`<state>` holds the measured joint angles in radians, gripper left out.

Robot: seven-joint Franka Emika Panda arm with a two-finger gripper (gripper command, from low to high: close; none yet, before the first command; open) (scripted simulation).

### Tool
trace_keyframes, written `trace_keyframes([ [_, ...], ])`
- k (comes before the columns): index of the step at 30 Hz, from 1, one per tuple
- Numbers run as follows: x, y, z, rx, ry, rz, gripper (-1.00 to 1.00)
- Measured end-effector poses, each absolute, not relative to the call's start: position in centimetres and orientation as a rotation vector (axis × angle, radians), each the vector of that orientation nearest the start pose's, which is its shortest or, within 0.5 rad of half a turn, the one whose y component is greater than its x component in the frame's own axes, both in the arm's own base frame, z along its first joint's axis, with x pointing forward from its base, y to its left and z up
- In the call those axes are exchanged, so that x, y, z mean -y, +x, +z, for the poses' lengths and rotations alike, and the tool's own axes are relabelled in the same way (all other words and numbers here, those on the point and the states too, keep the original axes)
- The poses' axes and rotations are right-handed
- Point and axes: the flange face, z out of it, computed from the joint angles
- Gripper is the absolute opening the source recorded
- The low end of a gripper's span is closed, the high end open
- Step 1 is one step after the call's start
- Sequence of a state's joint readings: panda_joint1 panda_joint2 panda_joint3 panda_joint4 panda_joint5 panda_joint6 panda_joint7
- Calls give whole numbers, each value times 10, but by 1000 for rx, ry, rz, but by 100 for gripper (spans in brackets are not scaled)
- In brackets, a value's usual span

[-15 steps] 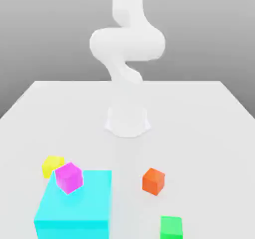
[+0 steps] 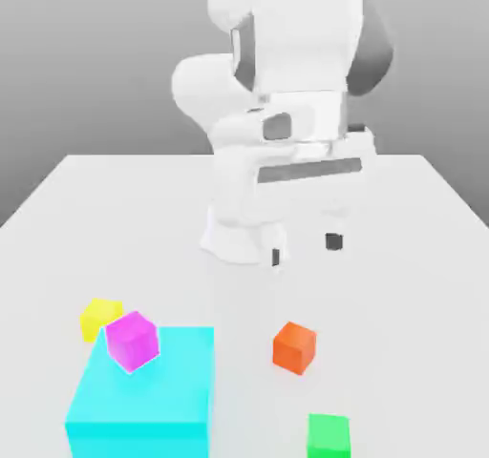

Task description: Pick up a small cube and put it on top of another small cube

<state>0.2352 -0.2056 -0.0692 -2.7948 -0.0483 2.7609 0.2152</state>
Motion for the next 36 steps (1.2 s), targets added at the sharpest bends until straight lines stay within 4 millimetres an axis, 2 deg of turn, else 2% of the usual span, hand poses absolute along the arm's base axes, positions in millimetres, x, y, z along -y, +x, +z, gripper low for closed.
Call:
trace_keyframes([
  [3, -75, 344, 211, 251, -3127, -64, 0],
  [4, -76, 337, 196, 294, -3126, -32, 0],
  [11, -75, 329, 132, 329, -3125, 0, 0],
  [12, -75, 328, 127, 329, -3125, 0, -100],
  [19, -75, 328, 128, 329, -3125, 2, -100],
  [27, -74, 330, 188, 316, -3126, 2, -100],
  [28, -68, 337, 196, 257, -3133, 0, -100],
  [32, -13, 373, 230, -148, -3144, -6, -100],
  [36, 47, 397, 269, -548, -3099, -8, -100],
])
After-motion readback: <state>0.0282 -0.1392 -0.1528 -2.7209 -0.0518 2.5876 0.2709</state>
